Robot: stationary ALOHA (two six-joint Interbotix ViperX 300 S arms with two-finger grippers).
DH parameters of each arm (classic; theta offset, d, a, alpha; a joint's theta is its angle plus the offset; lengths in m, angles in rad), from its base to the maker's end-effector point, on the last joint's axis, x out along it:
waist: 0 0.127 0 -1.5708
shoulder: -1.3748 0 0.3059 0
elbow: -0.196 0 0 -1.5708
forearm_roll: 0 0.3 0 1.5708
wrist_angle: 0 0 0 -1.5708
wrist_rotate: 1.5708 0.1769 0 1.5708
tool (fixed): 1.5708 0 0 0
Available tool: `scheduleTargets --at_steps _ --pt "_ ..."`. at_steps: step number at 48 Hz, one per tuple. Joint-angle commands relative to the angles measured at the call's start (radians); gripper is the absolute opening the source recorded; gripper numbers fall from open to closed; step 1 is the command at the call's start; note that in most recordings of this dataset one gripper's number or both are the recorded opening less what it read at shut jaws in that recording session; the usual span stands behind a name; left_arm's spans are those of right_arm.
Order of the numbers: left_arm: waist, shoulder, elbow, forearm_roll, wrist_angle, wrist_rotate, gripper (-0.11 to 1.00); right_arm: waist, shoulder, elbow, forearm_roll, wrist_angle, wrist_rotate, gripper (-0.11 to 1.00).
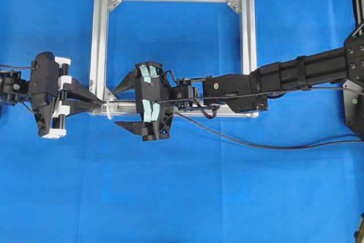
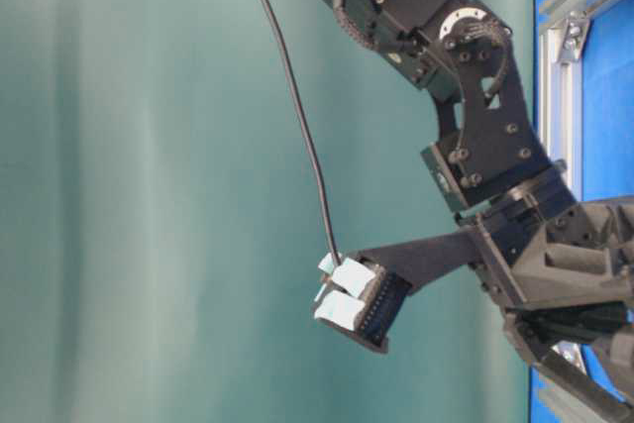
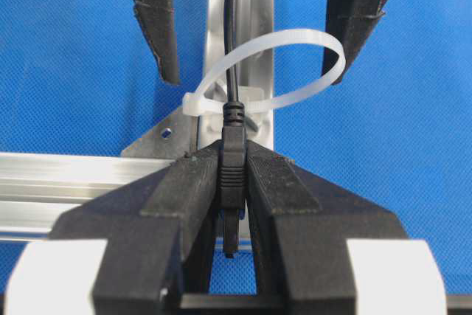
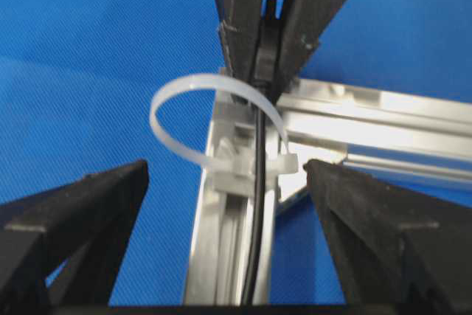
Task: Insert the wire through the string loop located on the left side.
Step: 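Pull the cable leftward through the loop with the left gripper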
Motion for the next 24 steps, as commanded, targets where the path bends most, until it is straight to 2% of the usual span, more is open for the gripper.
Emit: scheduleTargets --at_steps 1,13,24 --pt "0.003 -0.028 0.002 0.000 0.003 0.000 0.06 0.003 -0.029 -0.009 0.005 -0.003 0.003 0.96" --pt "0.000 -0.156 0.046 0.000 0.078 -0.009 0.06 0.003 -0.034 -0.002 0.005 -0.003 0.003 0.96" --pt "-0.002 -0.345 0.066 0.000 0.233 -0.009 0.06 0.003 -0.034 -0.002 0.005 -0.003 0.003 0.96"
